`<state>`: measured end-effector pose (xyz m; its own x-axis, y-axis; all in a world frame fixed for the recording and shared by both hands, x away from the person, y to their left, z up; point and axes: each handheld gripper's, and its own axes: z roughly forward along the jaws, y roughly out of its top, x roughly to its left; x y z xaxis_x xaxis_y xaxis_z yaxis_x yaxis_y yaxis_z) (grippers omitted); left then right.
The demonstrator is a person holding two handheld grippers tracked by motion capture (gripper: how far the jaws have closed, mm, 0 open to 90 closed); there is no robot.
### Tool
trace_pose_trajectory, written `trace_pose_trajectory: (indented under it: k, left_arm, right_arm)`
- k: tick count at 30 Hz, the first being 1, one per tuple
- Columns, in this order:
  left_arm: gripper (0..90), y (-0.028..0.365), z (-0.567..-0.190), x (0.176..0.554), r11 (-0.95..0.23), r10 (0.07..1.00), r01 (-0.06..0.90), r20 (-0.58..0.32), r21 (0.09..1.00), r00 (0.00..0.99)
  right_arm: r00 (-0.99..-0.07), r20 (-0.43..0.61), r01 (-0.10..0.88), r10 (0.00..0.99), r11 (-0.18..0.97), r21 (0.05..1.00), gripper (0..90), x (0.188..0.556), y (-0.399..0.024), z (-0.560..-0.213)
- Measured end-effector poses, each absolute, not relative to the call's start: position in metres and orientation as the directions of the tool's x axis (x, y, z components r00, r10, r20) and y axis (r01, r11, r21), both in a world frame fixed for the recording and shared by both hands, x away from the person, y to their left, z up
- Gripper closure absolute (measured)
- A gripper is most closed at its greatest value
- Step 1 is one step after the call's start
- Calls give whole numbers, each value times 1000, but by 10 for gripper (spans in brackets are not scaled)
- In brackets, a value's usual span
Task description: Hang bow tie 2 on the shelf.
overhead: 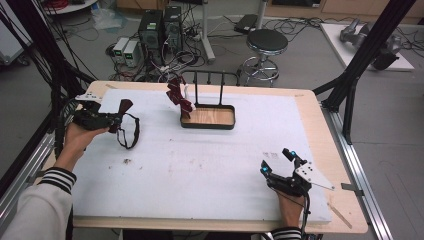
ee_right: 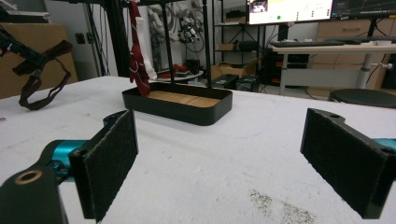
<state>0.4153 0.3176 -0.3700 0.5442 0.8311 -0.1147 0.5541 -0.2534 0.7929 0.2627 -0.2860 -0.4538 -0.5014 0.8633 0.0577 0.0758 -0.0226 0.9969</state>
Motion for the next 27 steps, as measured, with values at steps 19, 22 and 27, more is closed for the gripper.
trace_pose_trajectory:
  k: [19,22,27]
  left_arm:
    - [757,289,-346,409,-218,811,435,-87,874,579]
    - [757,278,-338,407,-219,797,410,-81,885,599]
    - [757,262,-328,405,-215,765,386,-91,897,638]
  right_arm:
    - [-502,60,75,863,-25,997,103,263,-286,-454]
    - [-502,60,76,863,-25,997,103,263,-286,-454]
    - [-502,60,76,863,-26,997,103,263,-286,-454]
